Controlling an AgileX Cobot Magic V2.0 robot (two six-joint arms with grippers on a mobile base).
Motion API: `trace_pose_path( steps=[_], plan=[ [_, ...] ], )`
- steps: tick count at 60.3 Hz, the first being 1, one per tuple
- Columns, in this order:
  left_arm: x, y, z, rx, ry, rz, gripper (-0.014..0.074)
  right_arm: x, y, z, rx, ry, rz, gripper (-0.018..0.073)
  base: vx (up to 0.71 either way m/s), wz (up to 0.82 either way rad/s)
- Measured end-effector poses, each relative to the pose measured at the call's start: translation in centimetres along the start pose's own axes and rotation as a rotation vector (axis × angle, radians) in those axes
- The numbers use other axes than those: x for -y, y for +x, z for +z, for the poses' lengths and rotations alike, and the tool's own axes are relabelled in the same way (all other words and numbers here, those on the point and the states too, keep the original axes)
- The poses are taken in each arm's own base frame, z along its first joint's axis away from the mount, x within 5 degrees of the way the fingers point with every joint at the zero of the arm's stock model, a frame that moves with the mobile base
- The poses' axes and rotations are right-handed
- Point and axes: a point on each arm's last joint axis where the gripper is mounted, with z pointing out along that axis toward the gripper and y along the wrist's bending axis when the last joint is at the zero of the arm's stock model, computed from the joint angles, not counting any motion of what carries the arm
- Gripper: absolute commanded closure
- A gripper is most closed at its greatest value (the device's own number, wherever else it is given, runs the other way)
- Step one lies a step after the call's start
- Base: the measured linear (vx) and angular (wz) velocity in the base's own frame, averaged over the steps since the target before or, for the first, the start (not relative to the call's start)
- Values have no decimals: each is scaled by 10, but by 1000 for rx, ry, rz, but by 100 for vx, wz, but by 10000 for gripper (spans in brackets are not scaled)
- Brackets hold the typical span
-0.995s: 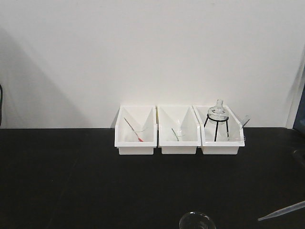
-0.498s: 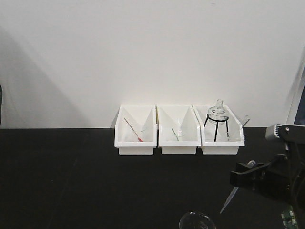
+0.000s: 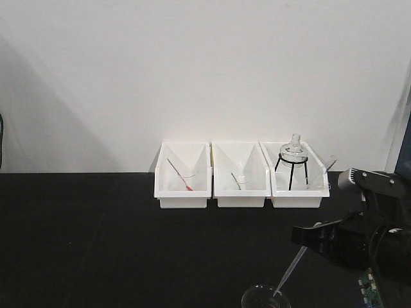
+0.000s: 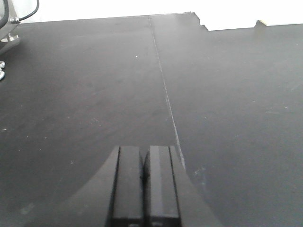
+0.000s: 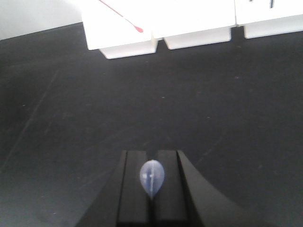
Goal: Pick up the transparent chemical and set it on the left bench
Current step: 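Lower the beaker onto the bench with the right gripper and release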
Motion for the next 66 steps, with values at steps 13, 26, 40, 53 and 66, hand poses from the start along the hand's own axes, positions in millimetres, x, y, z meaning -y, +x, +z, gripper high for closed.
trace_pose_path(
  steps=[13,26,40,53,66],
  plan=[
    [0,0,0,0,0,0,600,2,9,21,-41,-38,40,559,0,0],
    [0,0,0,0,0,0,600,8,20,42,-72,-53,7,552,0,0],
    [0,0,0,0,0,0,600,8,32,58,-125,-121,-75,419,0,0],
    [0,0,0,0,0,0,600,6,35,61,-138,-148,-133,144,0,0],
    [0,0,0,0,0,0,600,6,35,61,-136,-151,-159,1,0,0]
  ],
)
